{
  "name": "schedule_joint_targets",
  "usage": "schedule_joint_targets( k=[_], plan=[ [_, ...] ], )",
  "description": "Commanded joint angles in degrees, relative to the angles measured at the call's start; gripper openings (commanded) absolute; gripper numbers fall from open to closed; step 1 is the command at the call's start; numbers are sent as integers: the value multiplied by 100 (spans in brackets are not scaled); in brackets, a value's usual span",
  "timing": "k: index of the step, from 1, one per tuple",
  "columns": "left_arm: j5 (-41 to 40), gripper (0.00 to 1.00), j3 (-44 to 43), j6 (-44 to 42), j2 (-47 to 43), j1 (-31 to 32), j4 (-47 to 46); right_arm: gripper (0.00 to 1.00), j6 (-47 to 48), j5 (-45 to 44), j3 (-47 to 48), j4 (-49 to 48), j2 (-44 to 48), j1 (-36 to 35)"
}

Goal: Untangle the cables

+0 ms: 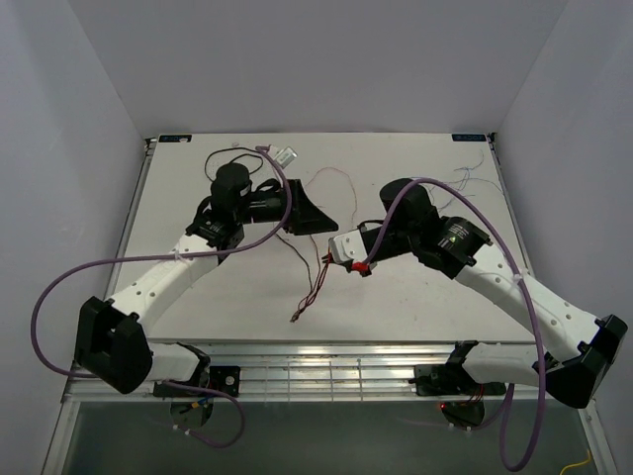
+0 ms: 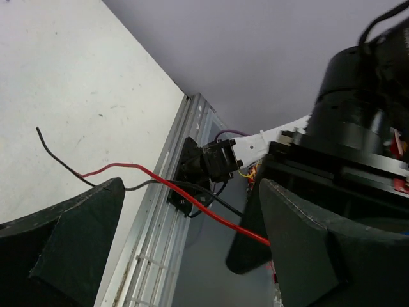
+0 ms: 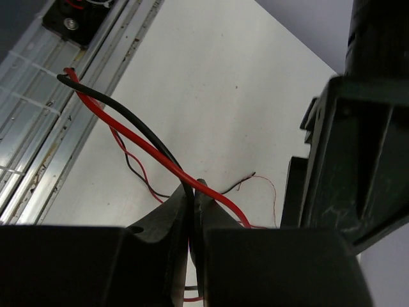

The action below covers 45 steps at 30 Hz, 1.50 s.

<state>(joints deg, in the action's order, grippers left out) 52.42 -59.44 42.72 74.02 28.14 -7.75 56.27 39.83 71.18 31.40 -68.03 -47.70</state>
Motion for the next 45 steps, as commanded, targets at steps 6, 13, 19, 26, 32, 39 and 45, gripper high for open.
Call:
schedule_joint_targets(
  k=[6, 13, 19, 26, 32, 39, 45],
  plan=[
    [67, 98, -419, -9, 438, 350, 737, 8, 631, 402, 406, 596, -52, -222],
    [-118, 98, -604, 43, 754, 534, 1302, 8, 605, 367, 371, 561, -52, -327],
    [-408, 93, -622, -18, 676, 684, 1803, 8, 420, 121, 353, 403, 26, -371],
    [-443, 72, -630, 43, 535, 859, 1838, 8, 367, 69, 256, 297, 167, -398],
    [-557, 69, -542, -52, 324, 1035, 1996, 8, 297, -116, 274, 262, 211, -415],
    [-408, 31, -621, -79, 412, 1044, 2084, 8, 183, -221, 239, 156, 273, -433],
    [-1118, 0, -736, -369, 394, 1044, 2750, 8, 156, -406, 221, 121, 413, -433]
  ],
)
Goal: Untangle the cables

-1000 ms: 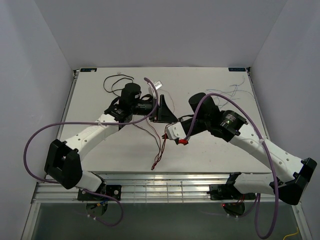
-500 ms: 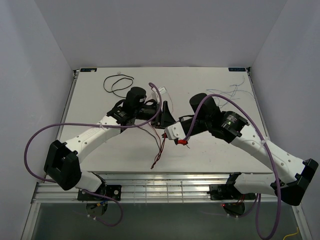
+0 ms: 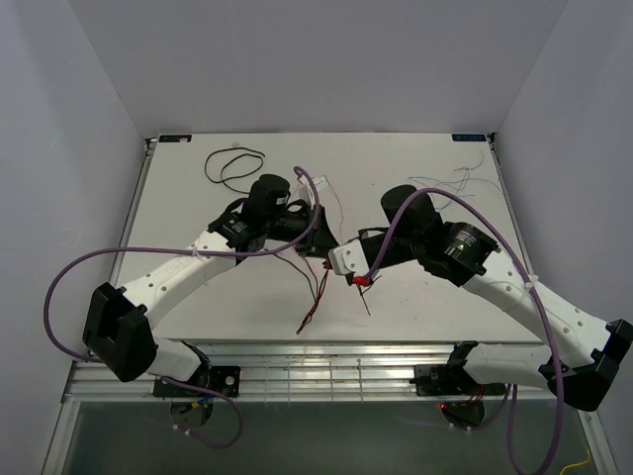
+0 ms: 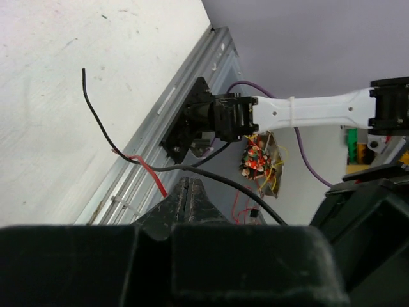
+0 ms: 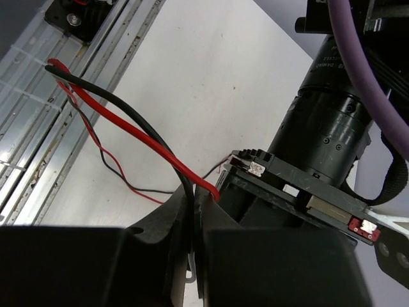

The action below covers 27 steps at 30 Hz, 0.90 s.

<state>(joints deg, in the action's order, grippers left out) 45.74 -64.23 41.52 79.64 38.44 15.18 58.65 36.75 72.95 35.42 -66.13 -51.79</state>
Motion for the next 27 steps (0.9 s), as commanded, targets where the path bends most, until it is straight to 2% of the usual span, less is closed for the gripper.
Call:
schedule_joint_targets(
  k=[1, 4, 8, 9, 12, 13, 15, 17, 19, 20, 21, 24, 25, 27],
  plan=[
    [-573, 0, -274, -310, -176, 6, 547, 8, -82, -98, 27, -290, 241, -24],
    [-987, 0, -257, -451, -273, 6, 741, 8, -108, -203, -61, -369, 346, -24],
    [-1129, 0, -196, -801, -501, 15, 767, 8, -284, -440, -132, -545, 416, -24],
    [-1067, 5, -91, -916, -623, 6, 689, 8, -310, -458, -132, -554, 434, -24],
    [-619, 32, 286, -1409, -896, 15, 197, 8, -530, -467, -114, -729, 434, -24],
    [-549, 38, 357, -1549, -967, 24, 100, 8, -617, -467, -97, -782, 434, -24],
    [-897, 49, 551, -1673, -1134, 32, -260, 8, -959, -520, -97, -1019, 434, -24],
    [-1494, 50, 875, -1761, -1423, 59, -732, 8, -1180, -537, -61, -1211, 408, -24],
    [-1725, 53, 1409, -1717, -1782, 85, -1287, 8, -1663, -529, 61, -1388, 355, -24],
    [-1813, 54, 1622, -1691, -1898, 94, -2038, 8, -1821, -485, 140, -1415, 294, -24],
    [-1875, 55, 1824, -1604, -2004, 103, -2350, 8, -2049, -450, 219, -1528, 259, -24],
    [-2234, 56, 2212, -1681, -2224, 182, -3081, 8, -3488, -476, 430, -2054, 171, -24],
    [-2366, 56, 2230, -1734, -2242, 234, -3169, 8, -4275, -624, 500, -2117, 153, -33],
    [-2551, 56, 2283, -1840, -2286, 278, -3459, 8, -4878, -599, 676, -2136, 83, -24]
  ],
)
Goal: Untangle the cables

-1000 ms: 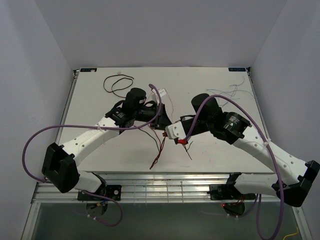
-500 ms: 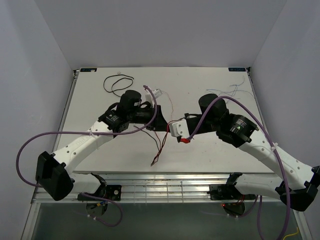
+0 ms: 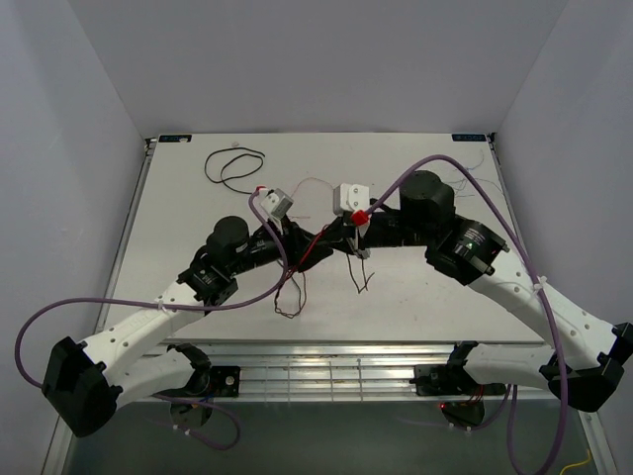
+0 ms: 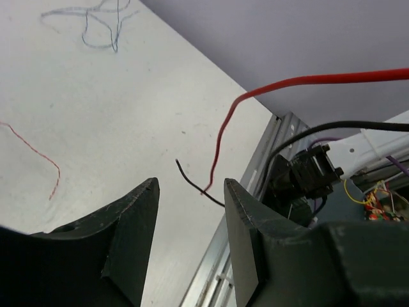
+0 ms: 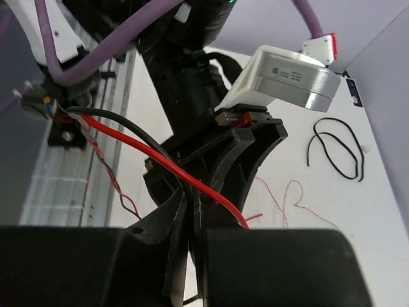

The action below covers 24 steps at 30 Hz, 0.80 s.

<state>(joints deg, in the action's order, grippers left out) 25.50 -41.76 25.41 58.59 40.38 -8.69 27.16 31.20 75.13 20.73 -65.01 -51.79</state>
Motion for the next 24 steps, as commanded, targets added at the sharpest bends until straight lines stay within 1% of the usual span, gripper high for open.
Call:
schedule_joint_targets(
  k=[1, 2, 4, 5, 9, 10, 14, 16, 17, 18, 20, 22, 24],
  plan=[
    [-519, 56, 45, -308, -181, 119, -1187, 8, -2027, 0, 458, -771, -38, -24],
    [-467, 56, 62, -352, -181, 137, -1397, 8, -2500, 70, 441, -816, -38, -24],
    [-248, 56, 71, -405, -172, 154, -1582, 8, -2933, 140, 353, -1000, -20, -24],
    [-125, 56, 106, -423, -172, 154, -1818, 8, -3153, 184, 301, -1062, 23, -15],
    [245, 57, 325, -423, -233, 189, -2400, 8, -3549, 194, 90, -1308, 146, -7],
    [445, 57, 352, -423, -242, 198, -2488, 8, -3577, 167, 46, -1343, 173, 2],
    [815, 58, 484, -309, -243, 225, -3049, 8, -3761, 71, -25, -1475, 243, 29],
    [869, 58, 607, -133, -234, 242, -3270, 8, -3866, 44, -60, -1598, 261, 46],
    [904, 58, 651, -63, -234, 260, -3558, 8, -3937, 44, -104, -1659, 270, 55],
    [904, 58, 686, 42, -208, 277, -3691, 8, -4007, 61, -139, -1869, 279, 64],
    [747, 59, 765, 104, -129, 356, -4007, 8, -4262, 167, -253, -2081, 270, 81],
    [668, 59, 774, 122, -41, 435, -4193, 8, -4551, 315, -358, -2554, 261, 90],
    [623, 61, 696, 105, 144, 488, -4386, 8, -4728, 369, -464, -2732, 217, 108]
  ],
)
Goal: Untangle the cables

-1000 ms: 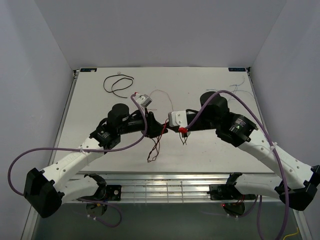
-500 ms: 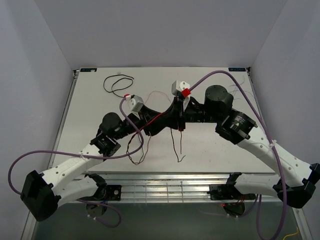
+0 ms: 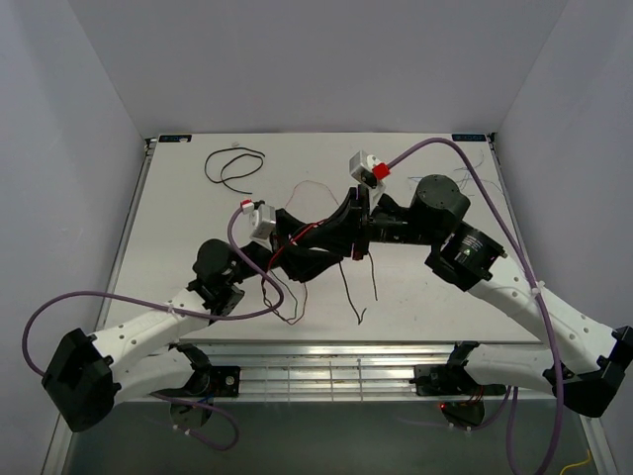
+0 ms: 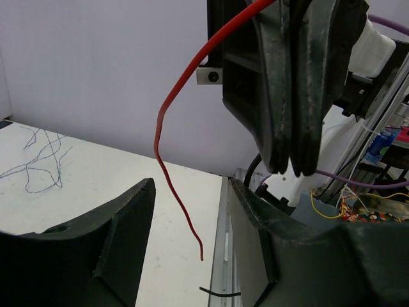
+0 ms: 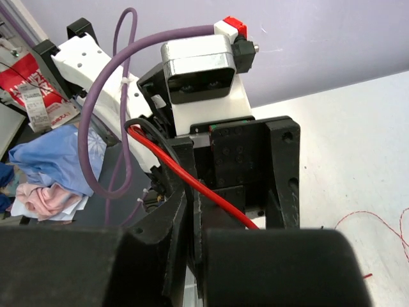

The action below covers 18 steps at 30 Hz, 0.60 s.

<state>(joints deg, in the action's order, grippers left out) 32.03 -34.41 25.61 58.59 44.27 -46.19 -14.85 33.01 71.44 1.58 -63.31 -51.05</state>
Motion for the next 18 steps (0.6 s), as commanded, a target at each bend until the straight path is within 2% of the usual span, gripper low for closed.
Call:
schedule_joint_targets(
  k=[1, 3, 7, 9, 12, 18],
  plan=[
    [-39, 61, -83, 59, 214, 143, -689, 8, -597, 257, -121, -966, 29, 33],
    [-91, 67, -206, 24, 389, 204, -829, 8, -834, 302, -244, -1159, -6, 42],
    [-590, 68, -373, -99, 636, 275, -1005, 8, -1326, 512, -525, -2044, -50, 51],
    [-881, 74, -452, -231, 715, 301, -1075, 8, -1808, 592, -674, -2459, -94, 42],
    [-1348, 75, -549, -416, 838, 301, -1278, 8, -2187, 671, -851, -2856, -217, 42],
    [-1533, 75, -777, -574, 935, 301, -1287, 8, -2593, 786, -983, -3444, -393, 51]
  ],
)
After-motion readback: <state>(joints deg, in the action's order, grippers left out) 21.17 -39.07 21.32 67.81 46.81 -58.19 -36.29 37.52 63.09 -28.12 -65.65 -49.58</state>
